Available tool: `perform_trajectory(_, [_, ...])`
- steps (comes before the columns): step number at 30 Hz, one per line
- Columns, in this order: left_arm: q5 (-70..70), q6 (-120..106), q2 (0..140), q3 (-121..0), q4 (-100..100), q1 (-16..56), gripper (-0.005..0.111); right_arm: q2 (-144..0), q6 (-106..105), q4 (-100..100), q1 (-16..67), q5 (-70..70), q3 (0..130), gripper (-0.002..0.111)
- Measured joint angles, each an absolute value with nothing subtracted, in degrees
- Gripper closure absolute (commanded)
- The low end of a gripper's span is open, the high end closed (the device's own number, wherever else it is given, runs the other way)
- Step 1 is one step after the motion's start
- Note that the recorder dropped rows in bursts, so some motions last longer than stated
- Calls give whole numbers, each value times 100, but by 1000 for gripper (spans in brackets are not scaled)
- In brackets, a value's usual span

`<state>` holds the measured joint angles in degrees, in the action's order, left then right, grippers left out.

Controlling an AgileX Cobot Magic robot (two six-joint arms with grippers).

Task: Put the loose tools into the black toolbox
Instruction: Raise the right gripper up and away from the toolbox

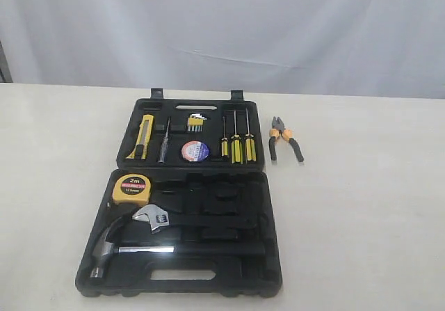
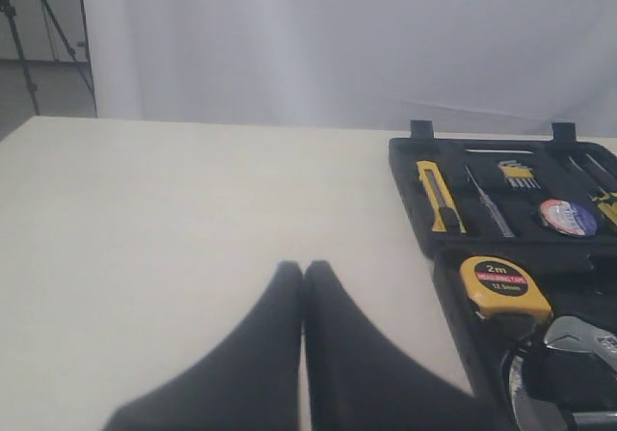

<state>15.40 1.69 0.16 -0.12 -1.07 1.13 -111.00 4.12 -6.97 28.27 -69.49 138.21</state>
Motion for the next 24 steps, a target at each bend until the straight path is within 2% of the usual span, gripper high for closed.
perform_trajectory(6, [1540,169,16,-12,-107,113,107,-9398,378,-261,2827,-6949,12489,109])
perform_trajectory(14, [1540,169,16,-12,-107,113,107,-7424,975,1674,2827,-7001,10476,109])
perform_trajectory(18, [1540,169,16,-12,-107,113,107,-6939,1185,2259,2827,-7025,9973,109])
perform_trajectory(24, [1540,169,16,-12,-107,113,107,-6868,1222,2440,2611,-7010,9883,109])
